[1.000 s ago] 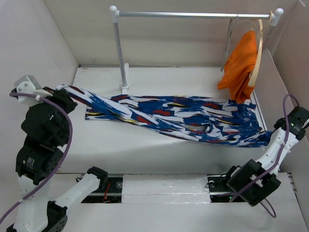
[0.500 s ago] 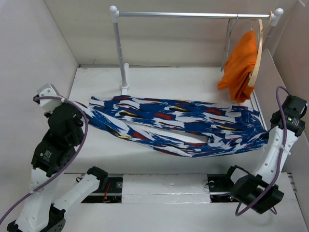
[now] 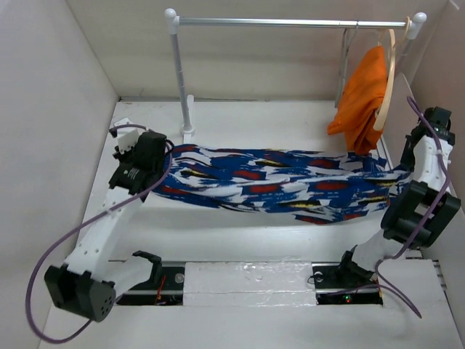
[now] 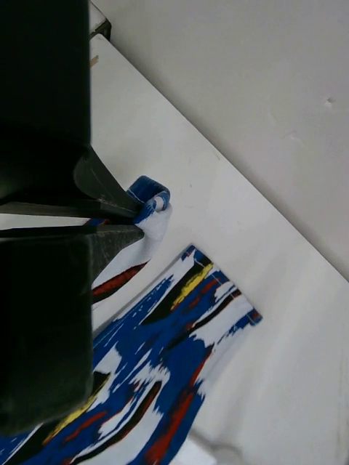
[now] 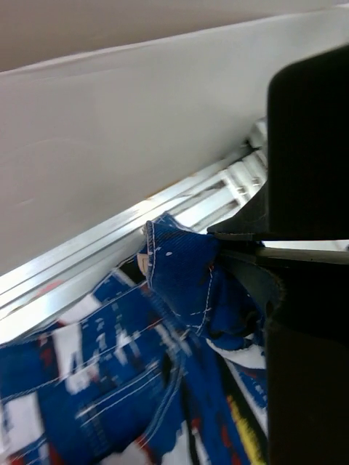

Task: Place the trousers on the hanger
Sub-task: Fold the trousers

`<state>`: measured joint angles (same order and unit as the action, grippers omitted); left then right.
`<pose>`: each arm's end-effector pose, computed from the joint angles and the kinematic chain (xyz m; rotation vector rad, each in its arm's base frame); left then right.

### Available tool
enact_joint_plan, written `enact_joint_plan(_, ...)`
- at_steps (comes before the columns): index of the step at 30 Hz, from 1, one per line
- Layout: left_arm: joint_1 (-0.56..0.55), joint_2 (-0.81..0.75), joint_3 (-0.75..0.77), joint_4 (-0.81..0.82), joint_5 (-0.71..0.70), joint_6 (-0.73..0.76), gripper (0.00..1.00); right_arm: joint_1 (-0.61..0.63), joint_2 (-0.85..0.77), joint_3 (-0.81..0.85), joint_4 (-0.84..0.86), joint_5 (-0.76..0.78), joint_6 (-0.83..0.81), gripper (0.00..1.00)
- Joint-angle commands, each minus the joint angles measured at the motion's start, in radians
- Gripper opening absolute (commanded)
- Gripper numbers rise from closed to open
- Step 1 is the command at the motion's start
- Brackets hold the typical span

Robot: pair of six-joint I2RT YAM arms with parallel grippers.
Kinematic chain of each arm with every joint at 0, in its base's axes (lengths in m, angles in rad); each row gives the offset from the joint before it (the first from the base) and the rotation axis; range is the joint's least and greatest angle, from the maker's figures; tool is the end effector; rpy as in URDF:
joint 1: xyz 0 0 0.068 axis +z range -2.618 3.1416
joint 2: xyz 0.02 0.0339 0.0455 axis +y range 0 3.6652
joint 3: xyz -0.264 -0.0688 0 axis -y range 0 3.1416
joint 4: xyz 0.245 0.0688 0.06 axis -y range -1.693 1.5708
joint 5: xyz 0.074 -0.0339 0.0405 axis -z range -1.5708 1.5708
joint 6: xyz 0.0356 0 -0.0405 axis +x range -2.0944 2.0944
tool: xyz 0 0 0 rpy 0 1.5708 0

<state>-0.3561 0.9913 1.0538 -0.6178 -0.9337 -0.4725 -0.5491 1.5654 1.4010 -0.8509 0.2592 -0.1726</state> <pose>0.1947 -0.0419 0.3594 -0.6230 1.8094 0.4374 0.2744 -0.1786 0.3045 0.5928 2.5855 -0.5901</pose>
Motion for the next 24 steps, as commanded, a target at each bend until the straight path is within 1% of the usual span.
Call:
enact_joint_plan(1,0.083,0.078,0.003,0.091,0.013,-0.012,0.0,0.032,0.079,0.144,0.13,-0.017,-0.033,0.0)
enact_joint_plan(2,0.121,0.099,0.009,0.099,0.022,-0.011,0.0,0.032,0.131,0.185,0.134,-0.02,-0.036,0.0)
enact_joint_plan(4,0.157,0.174,0.031,0.13,0.05,0.014,0.0,0.044,0.188,0.223,0.145,-0.04,-0.038,0.0)
enact_joint_plan(5,0.189,0.2,0.043,0.138,0.056,0.021,0.0,0.057,0.247,0.26,0.15,-0.052,-0.036,0.0)
enact_joint_plan(6,0.201,0.27,0.057,0.148,0.068,0.035,0.0,0.057,0.278,0.283,0.148,-0.072,-0.028,0.0)
enact_joint_plan(8,0.221,0.358,0.133,0.147,0.069,0.045,0.0,0.069,0.33,0.315,0.161,-0.089,-0.019,0.0)
enact_joint_plan(9,0.242,0.454,0.158,0.145,0.078,0.051,0.0,0.078,0.37,0.341,0.167,-0.1,-0.013,0.0)
enact_joint_plan(10,0.253,0.507,0.232,0.121,0.087,0.055,0.0,0.087,0.387,0.354,0.185,-0.107,-0.007,0.0)
enact_joint_plan(11,0.253,0.556,0.268,0.118,0.096,0.048,0.0,0.087,0.404,0.363,0.196,-0.118,0.002,0.0)
enact_joint_plan(12,0.264,0.657,0.3,0.122,0.099,0.06,0.0,0.087,0.435,0.383,0.202,-0.132,0.019,0.0)
enact_joint_plan(13,0.275,0.715,0.378,0.101,0.104,0.063,0.0,0.098,0.449,0.389,0.208,-0.135,0.03,0.02)
enact_joint_plan(14,0.275,0.766,0.418,0.087,0.104,0.061,0.0,0.098,0.458,0.394,0.214,-0.14,0.039,0.06)
enact_joint_plan(15,0.287,0.874,0.461,0.067,0.092,0.052,0.0,0.107,0.466,0.394,0.22,-0.141,0.051,0.08)
enact_joint_plan(16,0.304,0.933,0.568,-0.004,0.095,0.032,0.0,0.107,0.466,0.377,0.242,-0.141,0.054,0.11)
enact_joint_plan(17,0.304,0.976,0.619,-0.025,0.102,0.023,0.0,0.107,0.463,0.366,0.256,-0.146,0.059,0.16)
enact_joint_plan(18,0.328,1.082,0.725,-0.058,0.114,0.017,0.11,0.107,0.44,0.307,0.304,-0.153,0.067,0.28)
enact_joint_plan(19,0.328,1.083,0.726,-0.059,0.115,0.017,0.11,0.107,0.44,0.306,0.305,-0.153,0.067,0.38)
enact_joint_plan(20,0.328,1.099,0.742,-0.056,0.128,0.024,0.18,0.107,0.433,0.29,0.32,-0.176,0.067,0.47)
enact_joint_plan(21,0.341,1.127,0.782,-0.057,0.134,0.023,0.21,0.107,0.427,0.277,0.332,-0.199,0.064,0.53)
enact_joint_plan(22,0.353,1.132,0.794,-0.053,0.139,0.025,0.24,0.097,0.415,0.259,0.329,-0.224,0.064,0.57)
enact_joint_plan(23,0.353,1.133,0.805,-0.043,0.15,0.029,0.28,0.097,0.406,0.245,0.329,-0.239,0.064,0.64)
enact_joint_plan(24,0.353,1.139,0.831,-0.036,0.151,0.04,0.53,0.097,0.389,0.225,0.341,-0.247,0.064,0.67)
